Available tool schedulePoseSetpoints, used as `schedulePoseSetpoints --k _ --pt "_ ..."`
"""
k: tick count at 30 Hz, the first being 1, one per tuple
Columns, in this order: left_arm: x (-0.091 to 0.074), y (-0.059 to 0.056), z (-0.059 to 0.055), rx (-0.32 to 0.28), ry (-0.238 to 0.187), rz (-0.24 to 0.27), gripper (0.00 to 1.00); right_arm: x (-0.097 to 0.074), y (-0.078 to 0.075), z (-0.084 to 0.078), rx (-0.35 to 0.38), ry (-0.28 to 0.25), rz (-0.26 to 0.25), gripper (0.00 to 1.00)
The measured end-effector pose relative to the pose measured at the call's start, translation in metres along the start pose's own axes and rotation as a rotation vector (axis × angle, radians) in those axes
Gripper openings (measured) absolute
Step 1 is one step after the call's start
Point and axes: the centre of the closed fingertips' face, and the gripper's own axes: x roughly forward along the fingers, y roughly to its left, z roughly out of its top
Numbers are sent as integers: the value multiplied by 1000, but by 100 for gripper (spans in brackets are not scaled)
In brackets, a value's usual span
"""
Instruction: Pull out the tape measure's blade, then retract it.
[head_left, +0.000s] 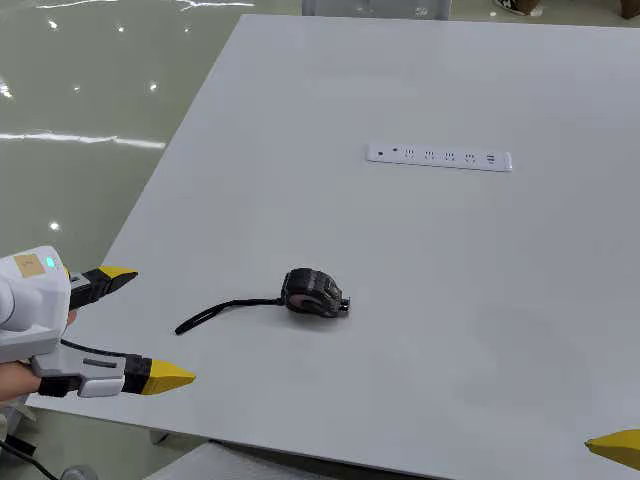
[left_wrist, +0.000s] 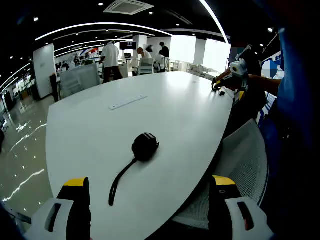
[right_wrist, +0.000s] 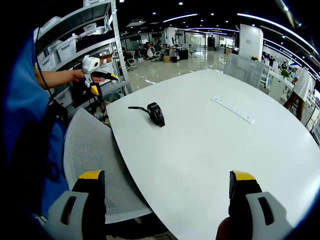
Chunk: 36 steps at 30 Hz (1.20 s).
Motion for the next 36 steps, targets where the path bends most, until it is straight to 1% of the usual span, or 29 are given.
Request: schedulePoseSetpoints --k 2,9,14,18,22,25,30,33,36 --pt "2 0 -1 2 5 -5 95 0 0 0 0 2 2 100" --pt "7 -1 2 16 10 -26 95 1 1 -3 -6 11 6 100" --pt "9 0 4 22 8 -27 95 0 0 -2 -5 6 5 100" --pt "11 3 4 21 9 -25 94 2 0 -3 -7 8 7 100" --pt "14 4 2 20 14 -25 94 7 1 -4 -15 17 10 99" --pt "17 3 3 17 9 -26 94 12 1 -4 -25 24 11 99" --pt "26 2 5 16 5 -36 93 23 5 2 -32 21 26 99" --pt "30 1 6 18 4 -39 93 29 5 2 -43 25 31 98" --pt "35 2 8 19 1 -45 93 37 7 4 -48 23 47 97"
